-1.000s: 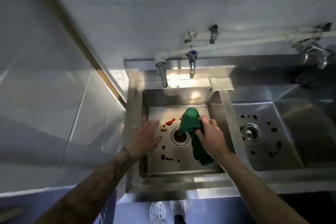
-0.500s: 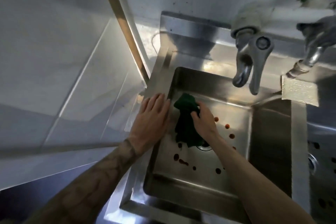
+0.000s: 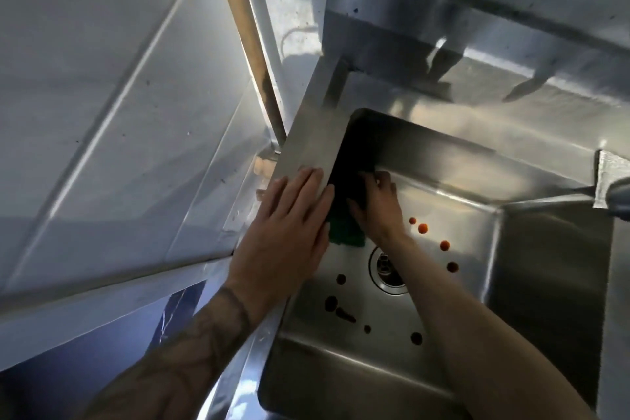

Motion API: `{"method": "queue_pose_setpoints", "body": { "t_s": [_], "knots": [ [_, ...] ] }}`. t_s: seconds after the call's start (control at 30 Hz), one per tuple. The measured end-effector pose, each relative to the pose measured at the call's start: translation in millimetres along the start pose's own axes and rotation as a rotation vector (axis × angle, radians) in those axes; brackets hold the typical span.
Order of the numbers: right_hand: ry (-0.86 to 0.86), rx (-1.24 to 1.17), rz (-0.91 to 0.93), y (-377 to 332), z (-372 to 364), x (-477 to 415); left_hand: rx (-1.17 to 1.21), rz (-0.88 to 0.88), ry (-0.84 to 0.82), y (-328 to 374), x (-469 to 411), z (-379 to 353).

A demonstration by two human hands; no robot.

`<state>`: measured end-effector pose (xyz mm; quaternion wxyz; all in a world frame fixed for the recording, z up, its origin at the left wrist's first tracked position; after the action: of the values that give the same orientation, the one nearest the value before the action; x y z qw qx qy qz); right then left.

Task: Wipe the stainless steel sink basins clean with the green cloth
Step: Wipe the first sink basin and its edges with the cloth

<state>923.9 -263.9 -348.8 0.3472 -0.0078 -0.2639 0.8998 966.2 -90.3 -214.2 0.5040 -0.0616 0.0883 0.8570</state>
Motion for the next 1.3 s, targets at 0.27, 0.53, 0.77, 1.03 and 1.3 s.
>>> {"method": "queue_pose_setpoints", "body": {
  "t_s": [0.27, 0.53, 0.77, 1.03, 1.3],
  "knots": [
    [0.064, 0.204, 0.158, 1.8, -54.9, -2.2, -0.044, -0.011, 0.041, 0.5, -2.0, 1.6],
    [0.374, 0.11, -0.174, 24.4, -53.7, -17.9, -0.058, -0.024, 0.047, 0.2, -1.3, 0.0],
    [0.282, 0.197, 0.078, 25.2, -61.1, -5.1, -0.017, -0.013, 0.05, -0.9, -1.3, 2.1],
    [0.332, 0.182, 0.002, 31.3, -27.0, -1.9, 0.015, 0.008, 0.037, -0.9, -4.3, 5.8],
    [0.432, 0.228, -0.156, 33.6, -30.0, 3.3, 0.001, 0.001, 0.039, 0.5, -4.6, 6.2]
  ]
}}
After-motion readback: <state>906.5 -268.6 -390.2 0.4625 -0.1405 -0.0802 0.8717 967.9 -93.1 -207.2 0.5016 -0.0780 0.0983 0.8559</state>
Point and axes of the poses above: each hand's wrist, its own x-axis away from the middle knuckle, its own z-axis out of the back of the hand, y = z × x, the point moved 10 cm from there along -x, towards the middle knuckle, and after that the axes turned 10 degrees about y, right-handed, at the moved point
